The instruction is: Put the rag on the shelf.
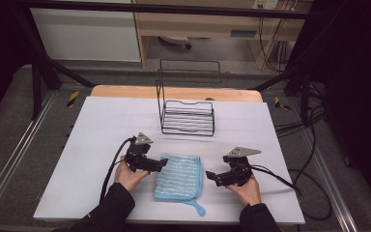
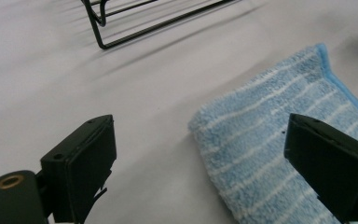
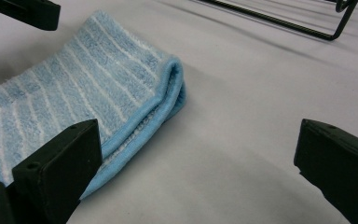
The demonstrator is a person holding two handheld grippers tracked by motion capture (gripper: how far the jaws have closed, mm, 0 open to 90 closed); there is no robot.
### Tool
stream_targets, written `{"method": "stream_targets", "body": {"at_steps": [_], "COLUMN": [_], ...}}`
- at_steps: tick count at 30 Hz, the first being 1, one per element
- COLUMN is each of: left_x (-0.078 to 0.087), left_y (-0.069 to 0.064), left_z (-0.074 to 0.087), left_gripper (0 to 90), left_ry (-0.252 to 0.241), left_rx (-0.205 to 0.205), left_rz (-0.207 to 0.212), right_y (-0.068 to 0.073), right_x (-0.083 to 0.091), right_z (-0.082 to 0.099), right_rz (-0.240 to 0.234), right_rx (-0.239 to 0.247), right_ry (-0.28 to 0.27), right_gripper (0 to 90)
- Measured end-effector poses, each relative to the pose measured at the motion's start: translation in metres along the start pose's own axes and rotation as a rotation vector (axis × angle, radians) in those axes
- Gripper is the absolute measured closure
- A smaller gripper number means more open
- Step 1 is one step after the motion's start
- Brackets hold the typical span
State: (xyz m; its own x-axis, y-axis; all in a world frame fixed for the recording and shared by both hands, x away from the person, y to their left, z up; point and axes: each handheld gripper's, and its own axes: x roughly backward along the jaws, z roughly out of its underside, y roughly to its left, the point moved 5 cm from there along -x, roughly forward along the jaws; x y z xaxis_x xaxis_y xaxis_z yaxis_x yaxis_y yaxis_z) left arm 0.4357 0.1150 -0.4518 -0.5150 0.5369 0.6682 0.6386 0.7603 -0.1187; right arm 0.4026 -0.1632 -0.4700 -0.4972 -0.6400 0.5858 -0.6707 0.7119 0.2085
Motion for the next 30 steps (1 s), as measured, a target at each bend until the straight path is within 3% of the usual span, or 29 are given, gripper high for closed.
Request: {"method": "stream_targets", "body": {"at_steps": [4, 7, 12, 18, 30], "left_x": [-0.005, -0.009, -0.02, -0.024, -0.027], "left_y": [0.003, 0.003, 0.001, -0.001, -0.007], "left_z": [0.002, 0.004, 0.01, 0.013, 0.018], "left_gripper": [15.0, 26.3, 39.1, 56.6, 73.2], "left_ry": [0.005, 0.005, 0.045, 0.055, 0.067], "left_rx": [0.026, 0.048, 0.049, 0.052, 0.058], "left_rz": [-0.006, 0.006, 0.003, 0.003, 0.016], "right_y": [0.0, 0.0, 0.0, -0.001, 0.001], "right_x": [0.0, -0.001, -0.003, -0.004, -0.006], "right_z": [0.0, 0.0, 0.0, 0.0, 0.0], "right_rz": [0.006, 0.003, 0.004, 0.009, 0.011], "right_rx": [-0.001, -0.008, -0.011, -0.011, -0.001], "right_ry": [-0.002, -0.003, 0.002, 0.006, 0.014], "right_gripper": [1.7, 2.3, 2.7, 3.3, 3.8]}}
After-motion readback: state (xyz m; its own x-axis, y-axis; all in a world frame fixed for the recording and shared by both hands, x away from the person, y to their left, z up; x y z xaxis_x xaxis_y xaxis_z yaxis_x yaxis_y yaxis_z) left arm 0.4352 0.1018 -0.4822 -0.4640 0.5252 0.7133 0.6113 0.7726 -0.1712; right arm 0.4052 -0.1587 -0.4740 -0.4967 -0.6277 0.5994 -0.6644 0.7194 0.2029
